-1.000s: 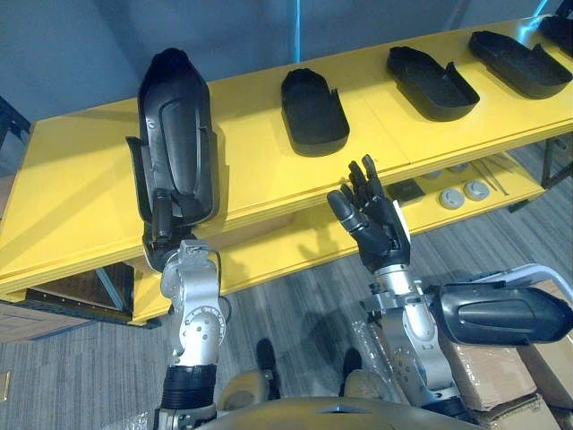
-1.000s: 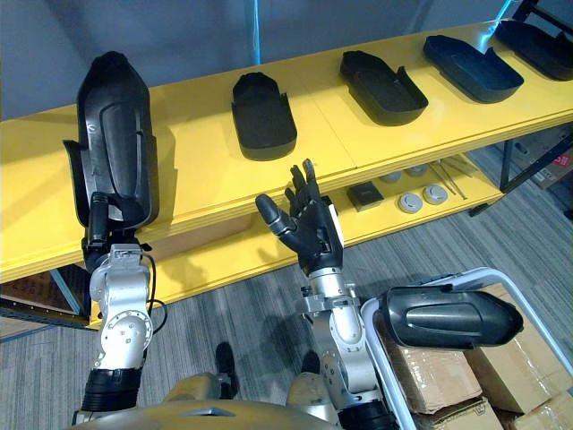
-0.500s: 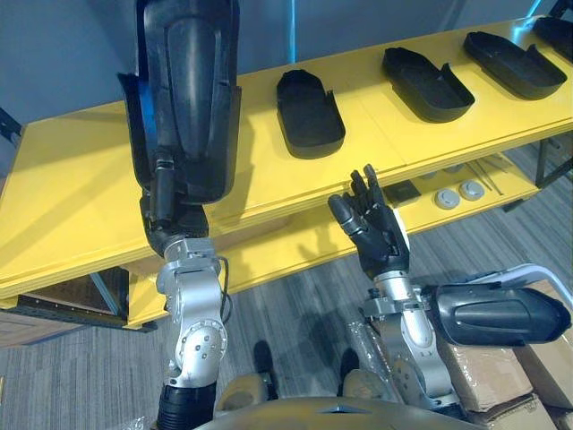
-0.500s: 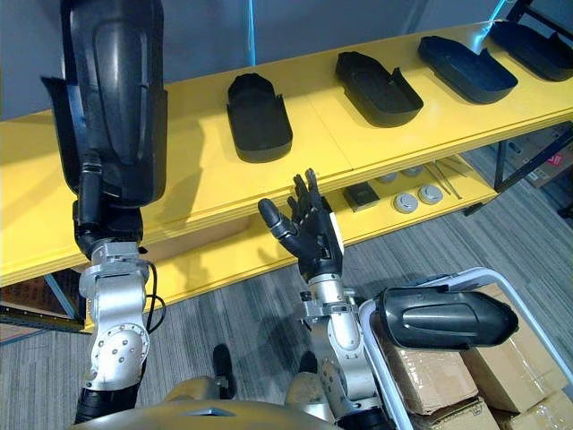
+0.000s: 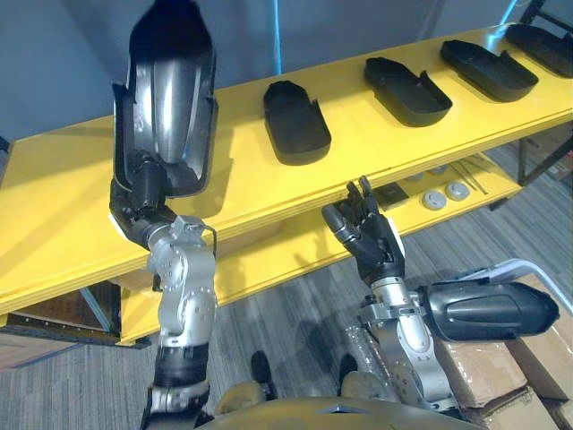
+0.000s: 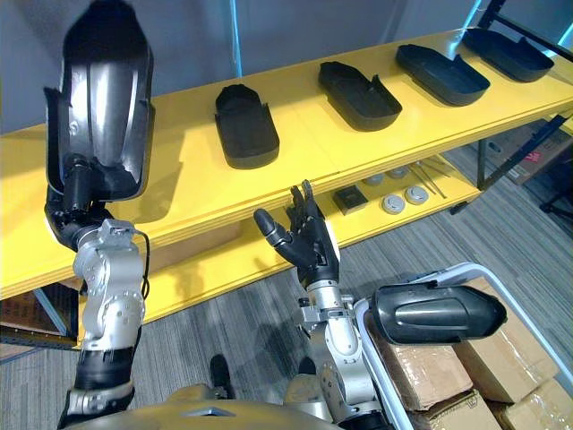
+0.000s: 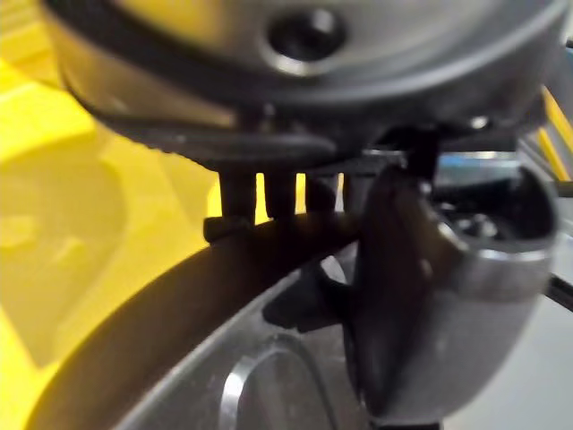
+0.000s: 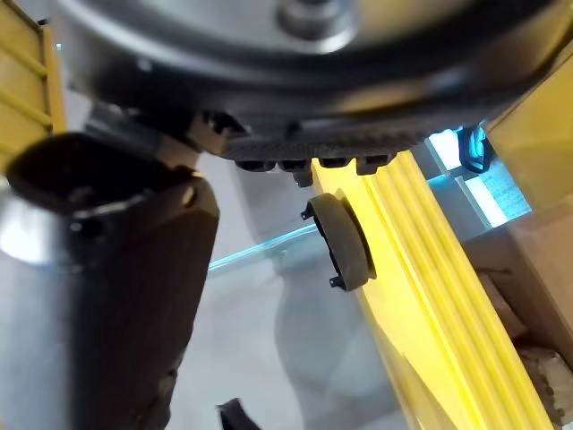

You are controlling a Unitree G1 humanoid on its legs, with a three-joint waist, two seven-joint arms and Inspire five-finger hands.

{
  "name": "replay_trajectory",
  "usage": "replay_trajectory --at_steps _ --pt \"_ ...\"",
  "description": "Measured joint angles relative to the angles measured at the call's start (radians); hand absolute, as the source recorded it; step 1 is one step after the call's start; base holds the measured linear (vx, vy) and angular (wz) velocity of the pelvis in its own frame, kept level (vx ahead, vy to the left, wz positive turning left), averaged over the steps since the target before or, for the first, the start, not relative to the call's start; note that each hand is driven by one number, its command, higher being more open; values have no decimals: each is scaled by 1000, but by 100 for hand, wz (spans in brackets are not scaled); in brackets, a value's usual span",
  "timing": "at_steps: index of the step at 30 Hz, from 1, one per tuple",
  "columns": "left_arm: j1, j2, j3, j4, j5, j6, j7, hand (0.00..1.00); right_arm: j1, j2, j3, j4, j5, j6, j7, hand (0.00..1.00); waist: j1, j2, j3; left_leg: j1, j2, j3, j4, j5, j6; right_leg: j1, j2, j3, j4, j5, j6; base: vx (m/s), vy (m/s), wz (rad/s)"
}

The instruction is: Walk over and take three plastic housings, then place them on the shelf

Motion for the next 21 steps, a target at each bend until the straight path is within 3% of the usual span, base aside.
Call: replay_trajectory --at_steps 11,21 --pt "-198 97 96 357 17 9 85 0 41 -13 -52 -1 2 2 57 100 -65 -4 -6 0 5 39 0 -3 -3 -31 10 50 18 0 1 13 3 -12" --pt "-297 220 93 641 -23 8 92 0 41 -76 -58 -5 12 16 123 100 -100 25 -6 16 16 65 9 -14 -5 -48 10 84 58 -21 -6 -10 7 -8"
